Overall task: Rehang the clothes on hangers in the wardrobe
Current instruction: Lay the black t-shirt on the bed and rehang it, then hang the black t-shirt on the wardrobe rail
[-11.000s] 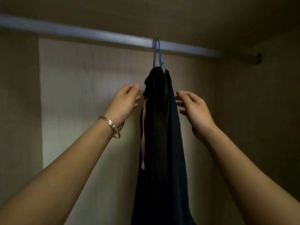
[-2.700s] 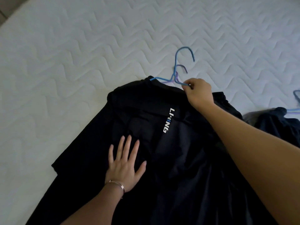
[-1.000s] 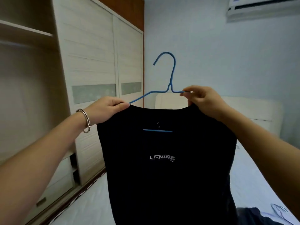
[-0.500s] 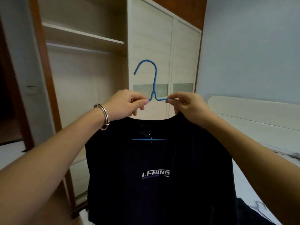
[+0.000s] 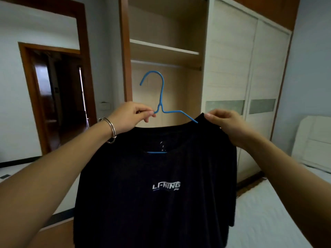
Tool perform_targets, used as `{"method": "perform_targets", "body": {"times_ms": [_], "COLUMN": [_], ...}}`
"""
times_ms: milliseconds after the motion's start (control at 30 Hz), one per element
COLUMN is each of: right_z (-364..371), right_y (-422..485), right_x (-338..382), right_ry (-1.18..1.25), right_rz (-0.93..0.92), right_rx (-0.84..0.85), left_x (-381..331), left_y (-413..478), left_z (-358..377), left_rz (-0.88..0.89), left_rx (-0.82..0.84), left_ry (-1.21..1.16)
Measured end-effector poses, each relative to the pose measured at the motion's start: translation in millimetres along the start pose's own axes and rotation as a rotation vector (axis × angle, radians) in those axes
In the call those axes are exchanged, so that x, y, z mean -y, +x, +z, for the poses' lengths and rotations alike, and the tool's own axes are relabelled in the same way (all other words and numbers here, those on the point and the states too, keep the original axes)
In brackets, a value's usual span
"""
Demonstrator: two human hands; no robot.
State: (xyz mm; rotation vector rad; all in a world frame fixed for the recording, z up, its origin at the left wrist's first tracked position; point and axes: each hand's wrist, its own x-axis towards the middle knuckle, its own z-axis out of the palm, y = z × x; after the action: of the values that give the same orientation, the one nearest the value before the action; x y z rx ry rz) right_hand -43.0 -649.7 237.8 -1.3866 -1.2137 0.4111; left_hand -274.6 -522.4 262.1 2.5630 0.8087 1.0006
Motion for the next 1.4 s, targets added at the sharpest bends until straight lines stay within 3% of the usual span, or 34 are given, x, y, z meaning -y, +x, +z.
{"method": "perform_targets", "body": {"times_ms": [200, 300, 400, 600, 800, 1133, 1400], "right_z": [78, 100, 119, 177, 210, 229, 236], "right_y": [56, 81, 113, 185, 264, 354, 397], "right_x": [8, 3, -12, -56, -91, -154, -208], "right_ry": [0.160, 0.100, -0.111, -0.601, -0.413, -0.347, -0.423], "right_rz": [-0.070, -0.102, -0.189, -0.217, -0.184, 0.012, 0.270], "right_rx": [-0.078, -0.093, -0.109, 0.210, 0.258, 0.043, -0.182], "left_x": [84, 120, 153, 209, 272, 361, 446], "left_y": [25, 39, 55, 99, 167, 264, 317], "left_z": [-46, -54, -48, -18, 22, 116, 190], "left_rz": [-0.019, -0.045, -0.031, 0.017, 0.038, 0.098, 0.177], "left_rx": [-0.082, -0.161, -0.162, -0.130, -0.065, 0.032, 0.219], "left_ry": [0.031, 0.000, 0.018, 0.067, -0.006, -0.295, -0.277]}}
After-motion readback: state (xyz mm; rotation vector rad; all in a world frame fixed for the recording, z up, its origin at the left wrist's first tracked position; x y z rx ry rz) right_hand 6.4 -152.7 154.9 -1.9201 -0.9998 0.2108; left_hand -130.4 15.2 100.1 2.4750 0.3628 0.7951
